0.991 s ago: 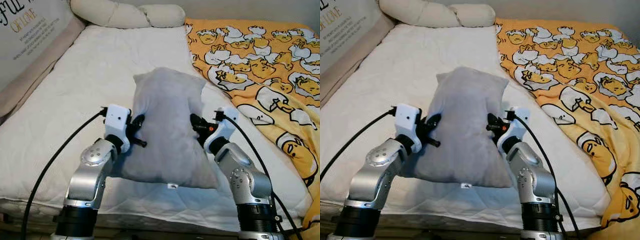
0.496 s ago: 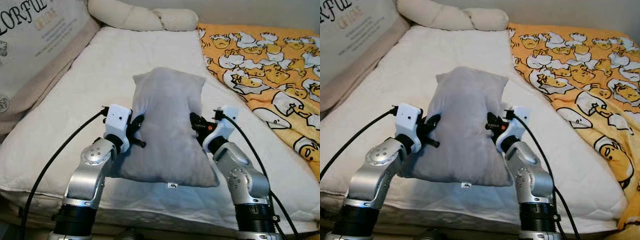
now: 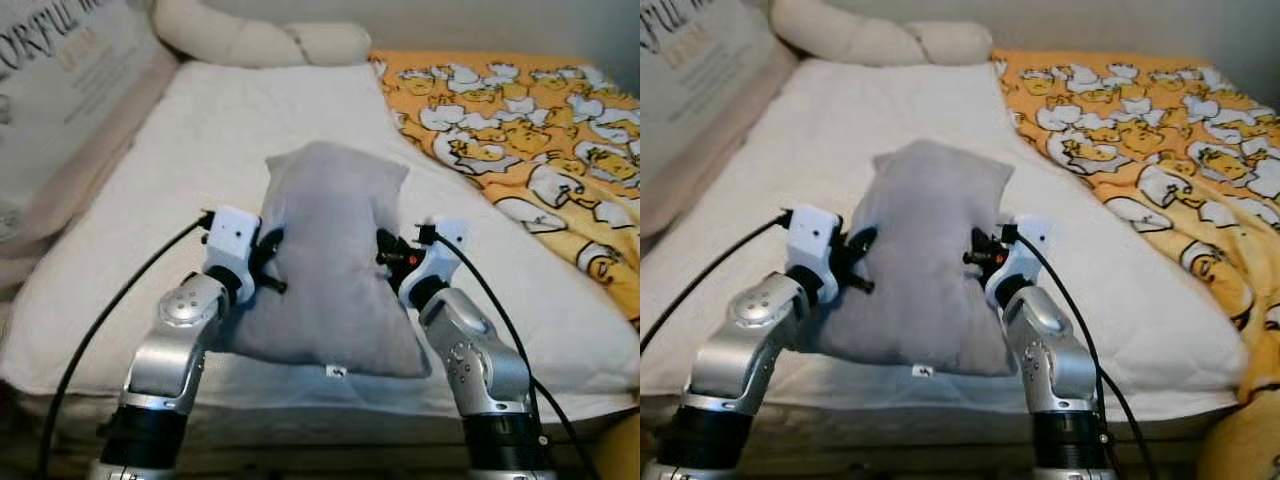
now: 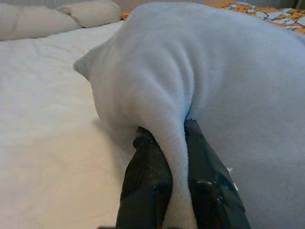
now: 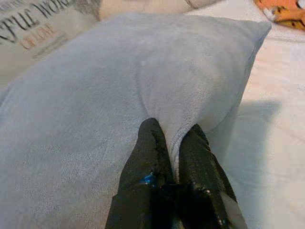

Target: Clean up the room

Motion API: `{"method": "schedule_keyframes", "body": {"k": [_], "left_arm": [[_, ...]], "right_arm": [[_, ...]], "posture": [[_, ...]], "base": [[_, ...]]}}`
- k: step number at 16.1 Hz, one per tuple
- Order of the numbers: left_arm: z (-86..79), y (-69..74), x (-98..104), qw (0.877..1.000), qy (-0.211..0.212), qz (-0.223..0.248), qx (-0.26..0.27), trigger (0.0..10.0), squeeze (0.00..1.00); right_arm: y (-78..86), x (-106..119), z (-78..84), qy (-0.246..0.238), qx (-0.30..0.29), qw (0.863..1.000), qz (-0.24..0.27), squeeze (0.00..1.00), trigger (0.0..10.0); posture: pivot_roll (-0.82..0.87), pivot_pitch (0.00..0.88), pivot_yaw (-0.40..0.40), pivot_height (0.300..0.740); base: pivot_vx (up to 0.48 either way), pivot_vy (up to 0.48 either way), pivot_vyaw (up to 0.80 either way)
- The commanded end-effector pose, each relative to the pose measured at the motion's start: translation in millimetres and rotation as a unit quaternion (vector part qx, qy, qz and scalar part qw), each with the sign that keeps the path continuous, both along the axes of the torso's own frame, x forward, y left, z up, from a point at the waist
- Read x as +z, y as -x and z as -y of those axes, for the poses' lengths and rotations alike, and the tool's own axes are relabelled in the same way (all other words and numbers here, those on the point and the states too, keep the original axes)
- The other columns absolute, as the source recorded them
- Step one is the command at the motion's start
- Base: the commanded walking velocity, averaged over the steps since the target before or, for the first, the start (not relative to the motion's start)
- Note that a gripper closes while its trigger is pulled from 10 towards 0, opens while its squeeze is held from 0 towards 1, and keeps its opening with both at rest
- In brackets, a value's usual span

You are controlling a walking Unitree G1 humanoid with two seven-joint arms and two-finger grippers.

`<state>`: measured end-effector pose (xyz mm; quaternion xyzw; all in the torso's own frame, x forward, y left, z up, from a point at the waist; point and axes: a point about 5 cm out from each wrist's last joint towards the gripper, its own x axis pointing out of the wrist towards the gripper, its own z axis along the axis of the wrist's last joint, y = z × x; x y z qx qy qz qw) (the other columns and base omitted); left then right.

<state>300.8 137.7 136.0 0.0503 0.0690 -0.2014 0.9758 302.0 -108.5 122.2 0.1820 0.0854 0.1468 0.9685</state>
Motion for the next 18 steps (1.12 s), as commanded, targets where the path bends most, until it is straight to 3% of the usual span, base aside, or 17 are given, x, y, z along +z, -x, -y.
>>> {"method": "schedule_keyframes", "body": {"k": [1, 16, 18], "left_arm": [[3.9, -1.3, 6.9, 1.000, 0.004, 0.012, -0.004, 10.0, 0.00], [2.8, -2.0, 4.6, 1.000, -0.009, 0.005, -0.009, 10.0, 0.00], [3.0, -2.4, 6.9, 1.000, -0.001, 0.007, -0.002, 10.0, 0.00]], "right_arm": [[-0.5, 7.2, 7.1, 0.004, -0.016, 1.000, 0.024, 0.00, 10.0], [-1.8, 0.0, 2.6, -0.009, -0.011, 1.000, 0.016, 0.00, 10.0], [-1.2, -1.5, 3.6, -0.012, -0.017, 1.000, 0.007, 0.00, 10.0]], "posture": [[-0.03, 0.000, 0.010, 0.740], [-0.03, 0.000, 0.028, 0.740], [-0.03, 0.000, 0.030, 0.740]], "base": [[0.000, 0.349, 0.00], [0.000, 0.350, 0.00], [0.000, 0.000, 0.00]]}}
